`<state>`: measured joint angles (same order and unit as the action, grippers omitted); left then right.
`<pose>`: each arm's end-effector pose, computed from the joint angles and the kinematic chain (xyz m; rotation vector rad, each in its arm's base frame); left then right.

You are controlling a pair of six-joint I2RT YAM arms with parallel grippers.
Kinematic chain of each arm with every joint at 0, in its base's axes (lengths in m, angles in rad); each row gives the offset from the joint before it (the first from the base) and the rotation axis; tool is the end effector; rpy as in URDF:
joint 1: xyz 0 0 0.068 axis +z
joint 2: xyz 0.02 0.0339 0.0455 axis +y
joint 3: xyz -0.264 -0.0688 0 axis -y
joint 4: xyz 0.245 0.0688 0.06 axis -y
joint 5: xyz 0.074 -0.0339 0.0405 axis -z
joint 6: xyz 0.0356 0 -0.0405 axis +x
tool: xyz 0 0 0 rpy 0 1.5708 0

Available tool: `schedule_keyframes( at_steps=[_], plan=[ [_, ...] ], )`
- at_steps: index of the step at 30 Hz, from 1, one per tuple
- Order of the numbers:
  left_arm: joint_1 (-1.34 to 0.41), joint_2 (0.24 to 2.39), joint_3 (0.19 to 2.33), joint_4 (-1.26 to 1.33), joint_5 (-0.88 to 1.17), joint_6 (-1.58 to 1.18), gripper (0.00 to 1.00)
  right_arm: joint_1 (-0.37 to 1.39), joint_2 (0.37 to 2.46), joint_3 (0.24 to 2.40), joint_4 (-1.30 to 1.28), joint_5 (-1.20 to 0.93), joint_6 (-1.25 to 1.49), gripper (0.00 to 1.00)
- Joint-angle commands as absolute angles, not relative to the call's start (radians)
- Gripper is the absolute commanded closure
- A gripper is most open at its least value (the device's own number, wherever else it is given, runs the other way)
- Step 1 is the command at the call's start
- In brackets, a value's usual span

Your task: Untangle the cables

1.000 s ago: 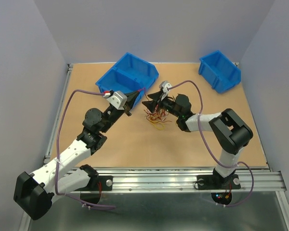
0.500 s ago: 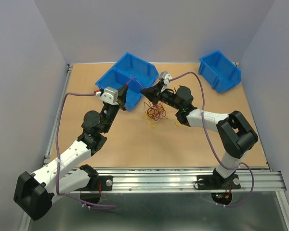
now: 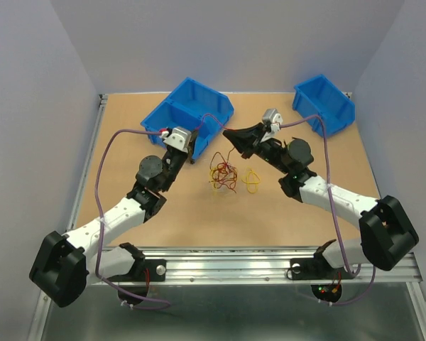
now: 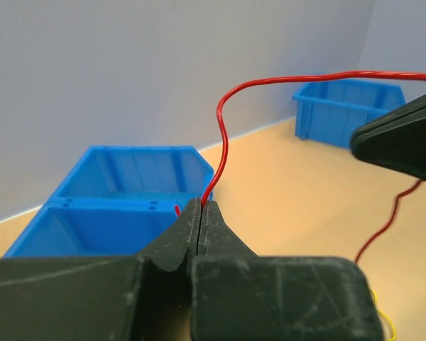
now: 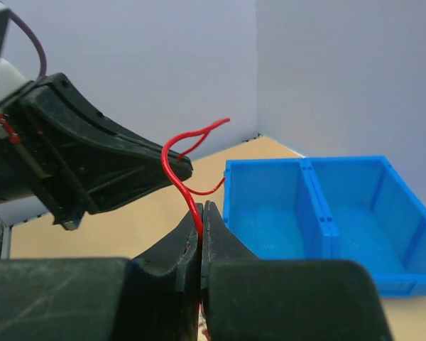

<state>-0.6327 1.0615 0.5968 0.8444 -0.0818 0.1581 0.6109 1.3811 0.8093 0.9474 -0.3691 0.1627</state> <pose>0.1944 -0.1389 0.3284 0.3947 1.1336 -0.3680 0.2453 0.1874 0.3300 -0.6001 1.1202 0.8912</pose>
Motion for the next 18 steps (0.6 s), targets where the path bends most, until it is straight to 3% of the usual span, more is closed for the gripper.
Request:
schedule_keyframes(
  at_steps=[1, 2, 4, 5, 8, 12, 18],
  plan=[
    [-0.629, 1.077, 0.650, 0.868, -0.031, 0.195, 0.98, 0.620, 1.289, 0.730, 0.974, -0.344, 0.196, 1.00],
    [-0.630, 1.078, 0.650, 0.865, -0.005, 0.202, 0.98, 0.620, 1.266, 0.718, 0.970, -0.345, 0.199, 1.00],
    [-0.630, 1.078, 0.641, 0.845, 0.168, 0.236, 0.77, 0.621, 1.212, 0.695, 0.950, -0.351, 0.206, 0.99],
    [-0.629, 1.072, 0.634, 0.839, 0.220, 0.241, 0.60, 0.620, 1.197, 0.680, 0.939, -0.347, 0.210, 0.99],
    [-0.630, 1.060, 0.635, 0.812, 0.368, 0.253, 0.36, 0.621, 1.144, 0.661, 0.893, -0.339, 0.206, 0.99],
    [-0.630, 1.074, 0.670, 0.746, 0.532, 0.271, 0.24, 0.621, 1.123, 0.661, 0.835, -0.331, 0.198, 0.99],
    [-0.632, 1.146, 0.721, 0.680, 0.647, 0.288, 0.22, 0.620, 1.140, 0.667, 0.828, -0.328, 0.213, 0.99]
  ],
)
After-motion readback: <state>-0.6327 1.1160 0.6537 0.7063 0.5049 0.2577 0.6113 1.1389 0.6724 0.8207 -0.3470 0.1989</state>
